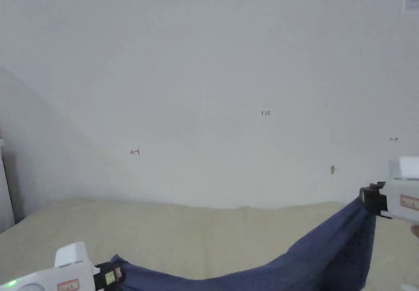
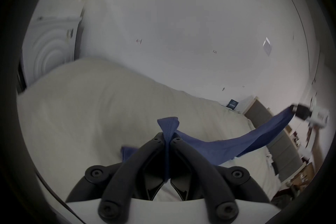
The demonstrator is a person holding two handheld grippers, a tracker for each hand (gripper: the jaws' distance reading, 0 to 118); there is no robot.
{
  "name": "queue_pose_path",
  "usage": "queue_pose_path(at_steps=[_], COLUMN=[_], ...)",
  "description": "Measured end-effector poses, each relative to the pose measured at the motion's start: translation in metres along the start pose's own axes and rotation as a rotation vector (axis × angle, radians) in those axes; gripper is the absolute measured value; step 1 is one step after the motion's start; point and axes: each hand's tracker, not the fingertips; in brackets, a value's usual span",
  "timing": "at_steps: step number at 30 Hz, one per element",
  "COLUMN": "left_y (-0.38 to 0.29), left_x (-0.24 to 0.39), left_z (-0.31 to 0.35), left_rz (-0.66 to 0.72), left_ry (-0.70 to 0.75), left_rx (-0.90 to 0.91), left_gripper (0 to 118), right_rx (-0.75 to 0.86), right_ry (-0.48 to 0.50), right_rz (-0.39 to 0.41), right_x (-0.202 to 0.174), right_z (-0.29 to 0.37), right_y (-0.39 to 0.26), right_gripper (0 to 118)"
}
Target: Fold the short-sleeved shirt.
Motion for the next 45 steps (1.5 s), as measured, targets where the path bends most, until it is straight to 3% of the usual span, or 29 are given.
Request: queue_pose_path(at_steps=[2, 5, 6, 8, 10, 12, 14, 15, 17, 18, 19, 23, 28, 33, 38, 42, 44, 45], left_y=[-0.038, -0.099, -0.12, -0.158, -0.191, -0.218, -0.24, -0.248, -0.265, -0.271, -0.278, -0.297, -0.306, -0.296, -0.282, -0.273, -0.27, -0.269], left_x=[-0.009, -0.019, -0.022, -0.034, -0.041, -0.046, -0.042, -0.043, -0.046, -0.047, -0.045, -0.047, -0.046, -0.045, -0.05, -0.056, -0.057, -0.058], left_z=[0.03, 0.08, 0.098, 0.127, 0.157, 0.187, 0.218, 0.233, 0.262, 0.274, 0.286, 0.317, 0.318, 0.31, 0.291, 0.267, 0.262, 0.262], left_rz=[0.008, 0.005, 0.019, 0.09, 0.105, 0.104, 0.054, 0.062, 0.118, 0.133, 0.118, 0.074, 0.067, 0.083, 0.061, 0.081, 0.071, 0.066], left_ry=[-0.042, -0.097, -0.095, -0.135, -0.086, -0.1, -0.079, -0.091, -0.073, -0.094, -0.074, -0.005, -0.011, -0.016, 0.0, 0.029, 0.056, 0.08], left_rx=[-0.008, -0.047, -0.057, -0.082, -0.11, -0.157, -0.158, -0.172, -0.145, -0.168, -0.156, -0.163, -0.203, -0.196, -0.186, -0.182, -0.2, -0.2], left_gripper=[3, 3, 3, 3, 3, 3, 3, 3, 3, 3, 3, 3, 3, 3, 3, 3, 22, 44], right_rx=[-0.02, -0.097, -0.075, -0.122, -0.152, -0.161, -0.197, -0.203, -0.224, -0.23, -0.258, -0.266, -0.239, -0.222, -0.192, -0.188, -0.205, -0.196], right_ry=[0.002, 0.041, -0.017, -0.024, -0.062, -0.126, -0.126, -0.176, -0.147, -0.197, -0.179, -0.258, -0.257, -0.235, -0.171, -0.127, -0.1, -0.112], right_rz=[-0.03, -0.15, -0.207, -0.267, -0.337, -0.381, -0.376, -0.414, -0.421, -0.437, -0.429, -0.428, -0.415, -0.369, -0.269, -0.264, -0.229, -0.208], right_x=[0.007, 0.026, 0.029, 0.034, 0.039, 0.034, 0.035, 0.034, 0.035, 0.034, 0.034, 0.038, 0.039, 0.041, 0.041, 0.039, 0.047, 0.046], right_z=[0.037, 0.095, 0.119, 0.162, 0.205, 0.256, 0.292, 0.313, 0.346, 0.363, 0.374, 0.414, 0.425, 0.405, 0.358, 0.304, 0.283, 0.276], right_y=[-0.052, -0.135, -0.165, -0.217, -0.261, -0.293, -0.314, -0.326, -0.34, -0.345, -0.348, -0.354, -0.341, -0.324, -0.301, -0.285, -0.283, -0.28], right_gripper=[2, 2, 2, 2, 2, 2, 2, 2, 2, 2, 2, 2, 2, 2, 2, 2, 14, 38])
